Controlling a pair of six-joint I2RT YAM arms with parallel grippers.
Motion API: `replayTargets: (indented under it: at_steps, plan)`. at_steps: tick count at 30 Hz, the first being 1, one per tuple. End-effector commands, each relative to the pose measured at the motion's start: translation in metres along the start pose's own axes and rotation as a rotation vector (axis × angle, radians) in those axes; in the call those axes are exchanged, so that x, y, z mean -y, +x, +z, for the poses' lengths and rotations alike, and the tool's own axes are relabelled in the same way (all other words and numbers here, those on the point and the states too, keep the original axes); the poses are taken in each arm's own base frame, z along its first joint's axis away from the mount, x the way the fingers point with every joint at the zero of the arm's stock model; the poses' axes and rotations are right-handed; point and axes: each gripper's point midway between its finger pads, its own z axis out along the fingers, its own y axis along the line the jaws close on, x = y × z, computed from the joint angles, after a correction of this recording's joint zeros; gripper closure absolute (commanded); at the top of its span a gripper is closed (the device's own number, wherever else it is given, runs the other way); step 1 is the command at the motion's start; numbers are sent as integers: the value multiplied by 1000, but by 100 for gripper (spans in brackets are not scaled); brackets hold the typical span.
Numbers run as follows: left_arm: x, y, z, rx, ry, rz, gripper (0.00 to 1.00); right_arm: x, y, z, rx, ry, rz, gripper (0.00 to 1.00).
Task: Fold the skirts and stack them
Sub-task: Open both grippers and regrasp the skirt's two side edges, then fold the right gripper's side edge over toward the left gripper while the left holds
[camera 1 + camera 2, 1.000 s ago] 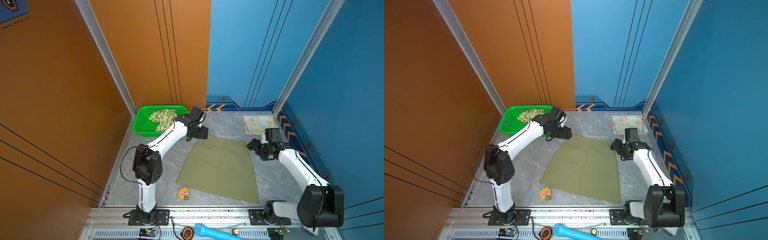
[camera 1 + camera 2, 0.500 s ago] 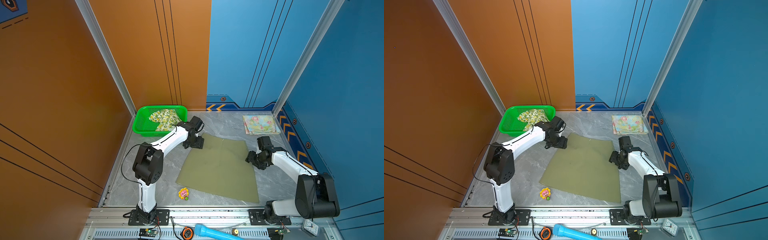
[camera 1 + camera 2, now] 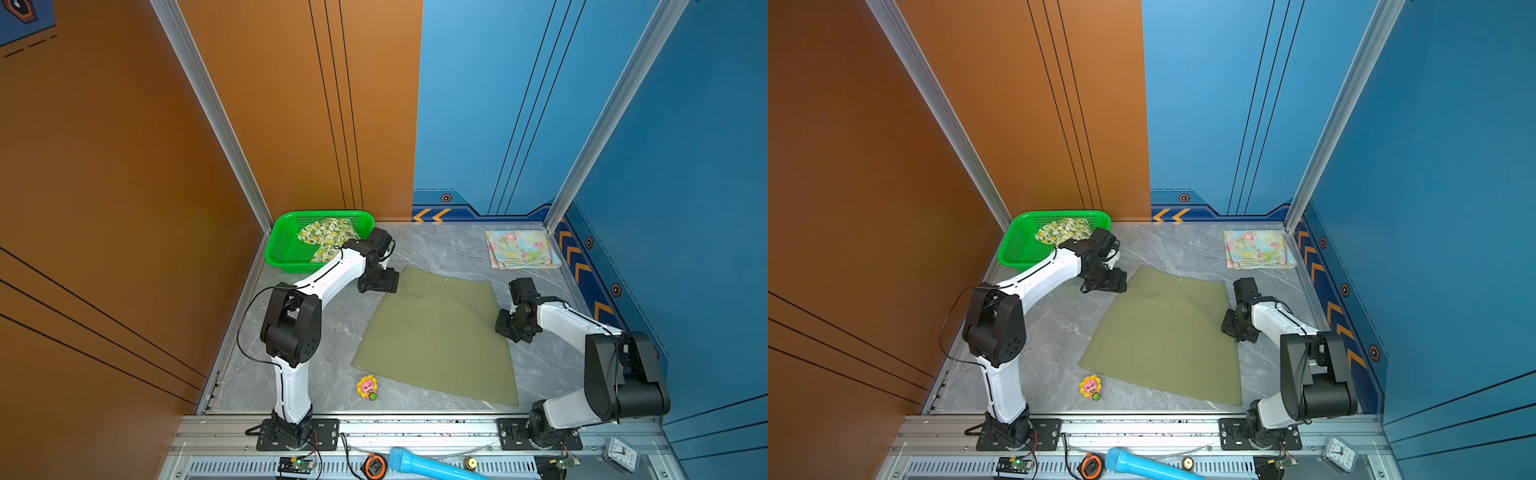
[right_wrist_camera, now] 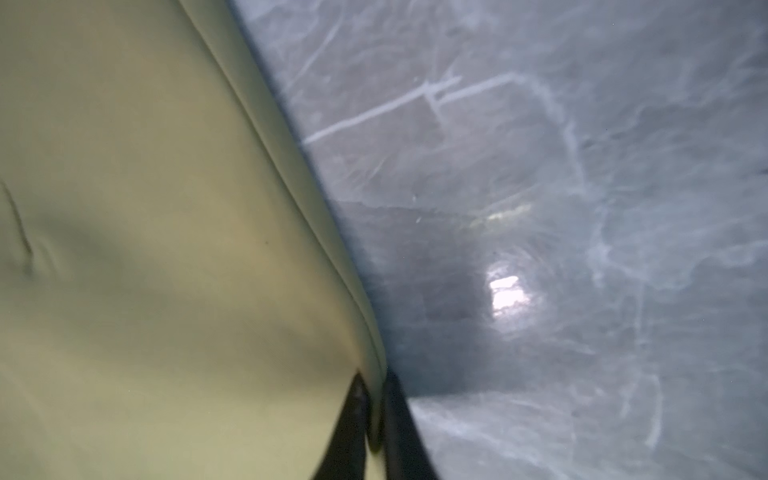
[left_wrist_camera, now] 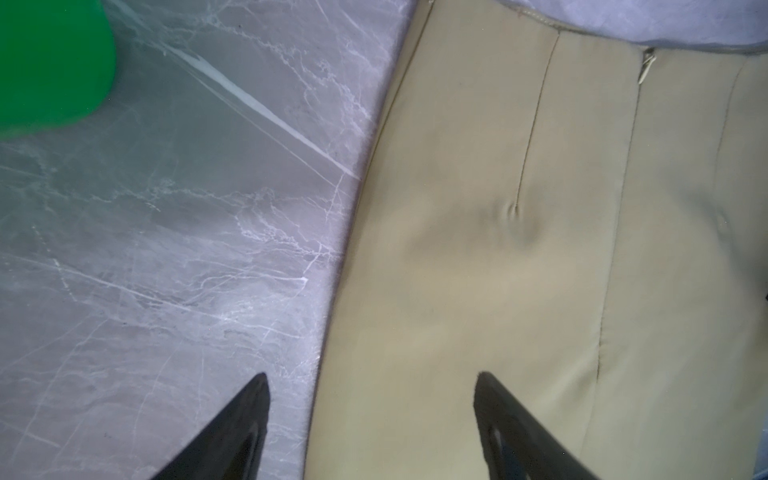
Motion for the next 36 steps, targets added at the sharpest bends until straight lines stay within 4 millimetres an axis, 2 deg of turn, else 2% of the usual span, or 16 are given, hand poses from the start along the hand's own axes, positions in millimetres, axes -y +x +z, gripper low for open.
replayTargets:
  at_steps: [1,8,11,12,13,15,17,19,23,28,36]
  plan:
    - [7,3,-6,14,34,17,22,10,-24,-6,50,29,27,100]
    - [5,5,-3,21,31,22,22,31,-77,-35,154,43,105,100]
    - [7,10,3,14,31,19,22,39,-90,-44,180,42,132,100]
    - [8,12,6,11,33,19,22,40,-89,-46,173,43,136,91]
    - [11,14,8,8,35,21,22,41,-87,-48,169,49,137,69]
    - [16,19,13,4,30,32,23,43,-80,-53,170,61,137,38]
    - [19,24,19,-6,16,44,22,50,-70,-56,176,85,151,20]
    - [23,28,25,-17,12,46,23,60,-60,-59,184,103,176,11]
    - [30,35,33,-30,1,66,23,80,-44,-50,154,108,248,7]
    - [38,45,45,-48,-22,88,23,101,-35,-35,118,92,348,5]
    - [40,55,62,-68,-95,109,24,116,-25,-27,110,47,473,6]
